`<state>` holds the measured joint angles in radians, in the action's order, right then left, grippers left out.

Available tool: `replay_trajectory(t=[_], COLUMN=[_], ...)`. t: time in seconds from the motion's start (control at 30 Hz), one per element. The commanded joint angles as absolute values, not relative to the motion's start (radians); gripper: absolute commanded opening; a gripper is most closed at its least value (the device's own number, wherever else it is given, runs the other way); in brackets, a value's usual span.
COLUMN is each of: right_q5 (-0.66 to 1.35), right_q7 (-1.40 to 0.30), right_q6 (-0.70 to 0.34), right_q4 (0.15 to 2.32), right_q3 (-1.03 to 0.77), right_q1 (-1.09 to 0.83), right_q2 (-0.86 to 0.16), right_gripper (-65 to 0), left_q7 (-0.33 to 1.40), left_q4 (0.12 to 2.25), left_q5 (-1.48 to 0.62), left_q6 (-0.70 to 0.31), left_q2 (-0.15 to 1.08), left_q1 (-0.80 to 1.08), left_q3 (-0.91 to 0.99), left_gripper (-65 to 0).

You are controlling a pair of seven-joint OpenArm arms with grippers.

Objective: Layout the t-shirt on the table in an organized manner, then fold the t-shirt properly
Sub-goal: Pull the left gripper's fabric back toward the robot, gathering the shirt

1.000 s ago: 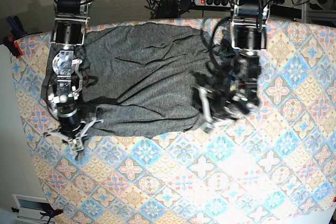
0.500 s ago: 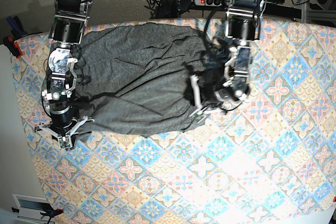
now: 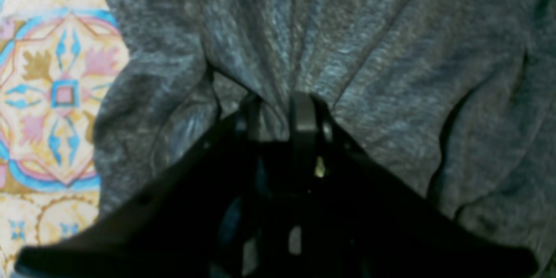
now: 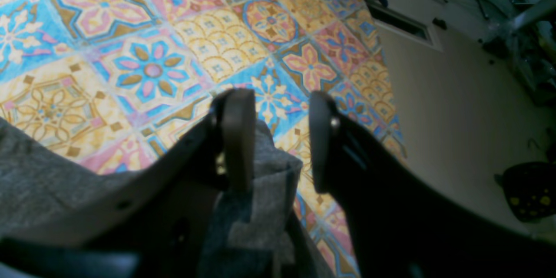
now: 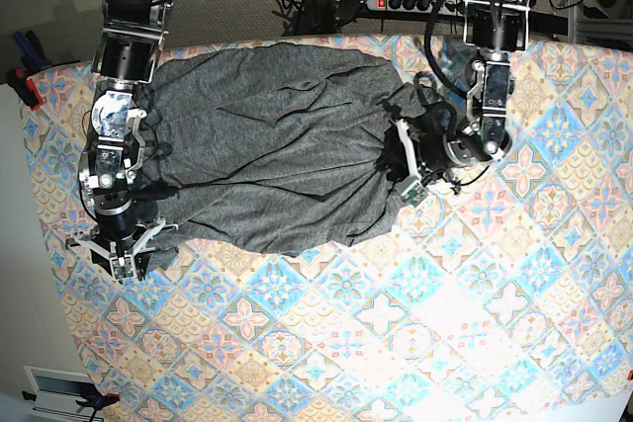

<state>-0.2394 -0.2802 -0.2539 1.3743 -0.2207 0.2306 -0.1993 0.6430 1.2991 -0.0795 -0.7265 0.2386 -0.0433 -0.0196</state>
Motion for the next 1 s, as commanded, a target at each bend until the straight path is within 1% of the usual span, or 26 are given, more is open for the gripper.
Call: replay_trajectory(t=[0.0, 0.13, 0.23, 0.43, 0.57, 0.8, 0.97], right_q5=[-0.237, -0.234, -0.232, -0.232, -0.232, -0.234, -0.234], right_q7=[-0.257, -0.263, -0.257, -0.255, -0.255, -0.255, -0.254], right_q6=[-0.246, -0.246, -0.246, -0.246, -0.246, -0.246, -0.248], right_q4=[1.394, 1.392, 1.377, 1.299, 1.291, 1.254, 1.264], right_q3=[-0.228, -0.229, -0.231, -0.243, -0.295, -0.297, -0.297], right_q1=[0.255, 0.234, 0.213, 0.214, 0.213, 0.213, 0.211], right_q2=[-0.211, -0.211, -0.211, -0.209, -0.209, -0.209, -0.185], right_gripper=[-45.0, -45.0, -45.0, -45.1, -45.1, -45.1, -45.1], left_q7=[0.917, 0.915, 0.915, 0.917, 0.914, 0.914, 0.914], left_q4=[1.267, 1.316, 1.346, 1.349, 1.348, 1.346, 1.351], left_q5=[0.142, 0.148, 0.15, 0.15, 0.148, 0.142, 0.142], left_q6=[-0.698, -0.698, -0.698, -0.698, -0.698, -0.698, -0.698], left_q2=[0.271, 0.277, 0.277, 0.285, 0.326, 0.39, 0.384], left_q1=[0.024, 0.059, 0.073, 0.074, 0.101, 0.12, 0.128], left_q3=[-0.007, 0.076, 0.104, 0.104, 0.108, 0.11, 0.11], left_gripper=[-52.8, -52.8, -52.8, -52.8, -52.8, -52.8, -52.8])
